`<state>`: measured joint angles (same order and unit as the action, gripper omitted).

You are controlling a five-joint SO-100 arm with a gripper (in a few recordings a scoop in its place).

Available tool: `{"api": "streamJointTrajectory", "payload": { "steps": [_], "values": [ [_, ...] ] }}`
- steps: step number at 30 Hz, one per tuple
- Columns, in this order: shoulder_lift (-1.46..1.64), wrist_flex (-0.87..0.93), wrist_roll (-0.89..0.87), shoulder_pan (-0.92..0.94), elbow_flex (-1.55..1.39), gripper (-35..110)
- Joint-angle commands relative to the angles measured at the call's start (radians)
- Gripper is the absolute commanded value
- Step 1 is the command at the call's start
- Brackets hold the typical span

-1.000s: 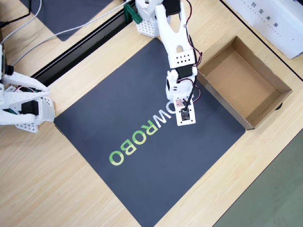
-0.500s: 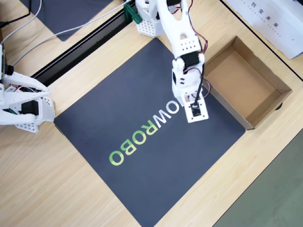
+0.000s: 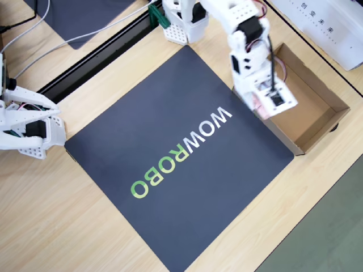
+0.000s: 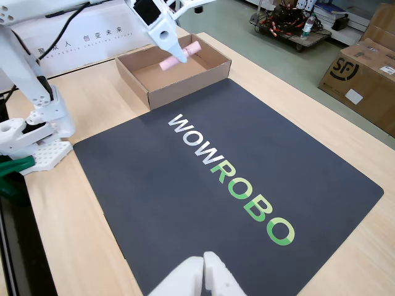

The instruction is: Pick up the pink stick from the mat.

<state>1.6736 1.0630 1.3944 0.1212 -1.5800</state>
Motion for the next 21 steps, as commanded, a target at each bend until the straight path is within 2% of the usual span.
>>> {"api": "streamJointTrajectory", "payload": {
  "steps": [1, 9, 21],
  "values": [
    [0.025, 0.035, -0.037, -0.083, 0.012, 0],
    [-0.144, 0.044, -0.146, -0.249, 0.092, 0],
    [-0.41, 0.044, -0.219, -0.314, 0.348, 0]
  ]
}}
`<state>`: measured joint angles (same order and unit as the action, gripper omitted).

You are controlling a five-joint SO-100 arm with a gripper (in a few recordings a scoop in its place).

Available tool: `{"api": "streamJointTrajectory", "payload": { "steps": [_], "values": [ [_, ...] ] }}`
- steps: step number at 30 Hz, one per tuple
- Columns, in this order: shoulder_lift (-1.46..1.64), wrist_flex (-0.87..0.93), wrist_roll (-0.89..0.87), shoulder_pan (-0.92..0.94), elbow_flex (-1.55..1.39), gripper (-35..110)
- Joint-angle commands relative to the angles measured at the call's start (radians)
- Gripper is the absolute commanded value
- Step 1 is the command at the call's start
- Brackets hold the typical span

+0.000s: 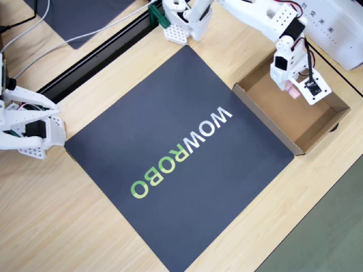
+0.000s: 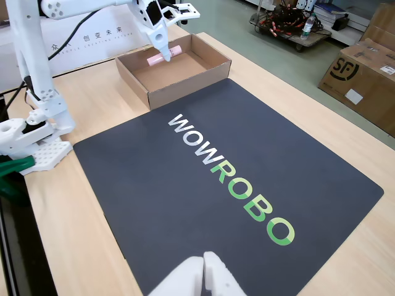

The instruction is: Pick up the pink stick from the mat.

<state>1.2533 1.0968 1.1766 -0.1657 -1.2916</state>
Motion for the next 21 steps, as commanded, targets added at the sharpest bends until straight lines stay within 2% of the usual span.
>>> {"api": "streamJointTrajectory", "payload": {
  "steps": [1, 12, 13, 18, 21],
  "values": [
    [0.005, 0.011, -0.002, -0.028, 0.066, 0],
    [-0.006, 0.023, 0.002, -0.028, 0.075, 0],
    [-0.005, 0.025, 0.002, -0.028, 0.075, 5],
    [-0.006, 0.026, 0.002, -0.023, 0.075, 49],
    [-0.008, 0.026, 0.002, -0.02, 0.075, 49]
  ]
}}
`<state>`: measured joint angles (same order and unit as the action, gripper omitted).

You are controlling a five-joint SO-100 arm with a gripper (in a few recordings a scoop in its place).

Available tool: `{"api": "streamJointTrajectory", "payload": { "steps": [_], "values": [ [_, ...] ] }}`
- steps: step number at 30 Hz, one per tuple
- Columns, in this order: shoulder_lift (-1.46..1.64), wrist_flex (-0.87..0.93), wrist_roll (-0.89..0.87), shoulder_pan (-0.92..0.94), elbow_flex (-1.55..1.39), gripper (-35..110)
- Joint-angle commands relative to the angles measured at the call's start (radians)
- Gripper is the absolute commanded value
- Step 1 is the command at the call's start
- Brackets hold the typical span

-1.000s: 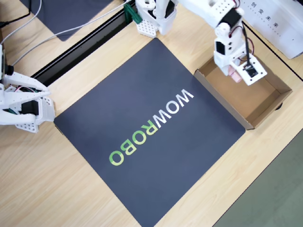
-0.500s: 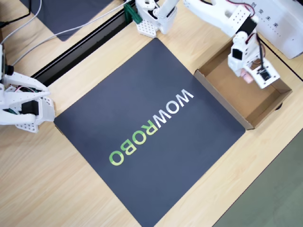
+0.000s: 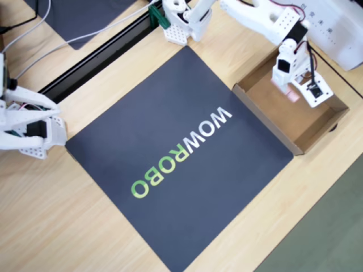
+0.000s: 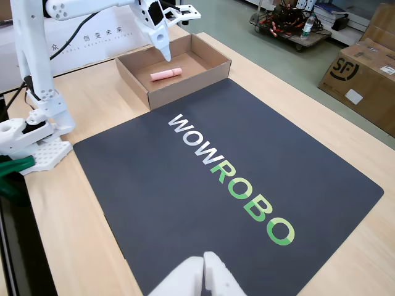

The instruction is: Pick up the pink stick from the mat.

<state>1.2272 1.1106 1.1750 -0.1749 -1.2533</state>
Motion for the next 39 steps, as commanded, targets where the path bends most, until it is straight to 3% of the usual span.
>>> {"api": "streamJointTrajectory", "payload": {
  "steps": [1, 8, 14, 23, 39],
  "values": [
    [0.018, 0.012, 0.003, -0.011, 0.037, 49],
    [0.029, 0.012, 0.002, -0.009, 0.032, 46],
    [0.067, 0.04, -0.002, -0.003, 0.021, 0],
    [0.256, 0.058, 0.006, 0.0, -0.129, 0],
    [0.905, 0.046, 0.038, -0.015, -0.673, 0]
  ]
}}
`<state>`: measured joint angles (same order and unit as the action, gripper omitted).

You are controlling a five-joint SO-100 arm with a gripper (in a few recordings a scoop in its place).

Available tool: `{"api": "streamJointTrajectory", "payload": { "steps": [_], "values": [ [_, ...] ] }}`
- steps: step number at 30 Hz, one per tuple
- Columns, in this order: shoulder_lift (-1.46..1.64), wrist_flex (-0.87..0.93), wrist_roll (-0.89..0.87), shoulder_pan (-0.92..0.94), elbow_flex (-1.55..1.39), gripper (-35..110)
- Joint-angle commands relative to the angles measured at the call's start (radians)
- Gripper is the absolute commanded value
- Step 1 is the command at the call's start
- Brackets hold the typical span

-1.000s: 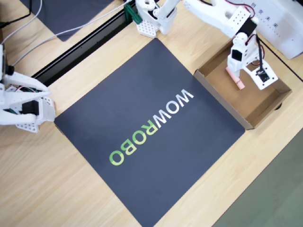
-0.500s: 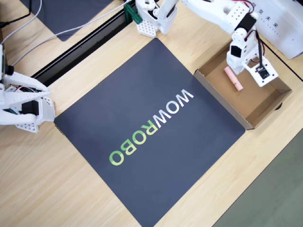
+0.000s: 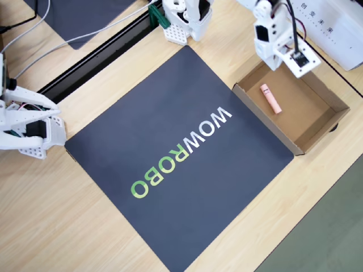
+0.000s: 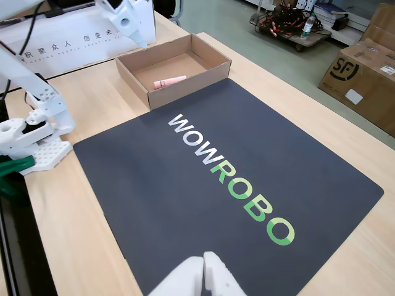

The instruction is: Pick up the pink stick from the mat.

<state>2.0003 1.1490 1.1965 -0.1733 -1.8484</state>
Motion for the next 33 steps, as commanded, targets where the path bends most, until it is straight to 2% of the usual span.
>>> {"api": "streamJointTrajectory", "payload": {
  "steps": [1, 19, 33],
  "values": [
    [0.175, 0.003, 0.02, -0.017, -0.121, 0],
    [0.956, -0.018, 0.158, 0.017, -0.893, 0],
    [1.229, -0.008, 0.258, 0.048, -1.276, 0]
  ]
}}
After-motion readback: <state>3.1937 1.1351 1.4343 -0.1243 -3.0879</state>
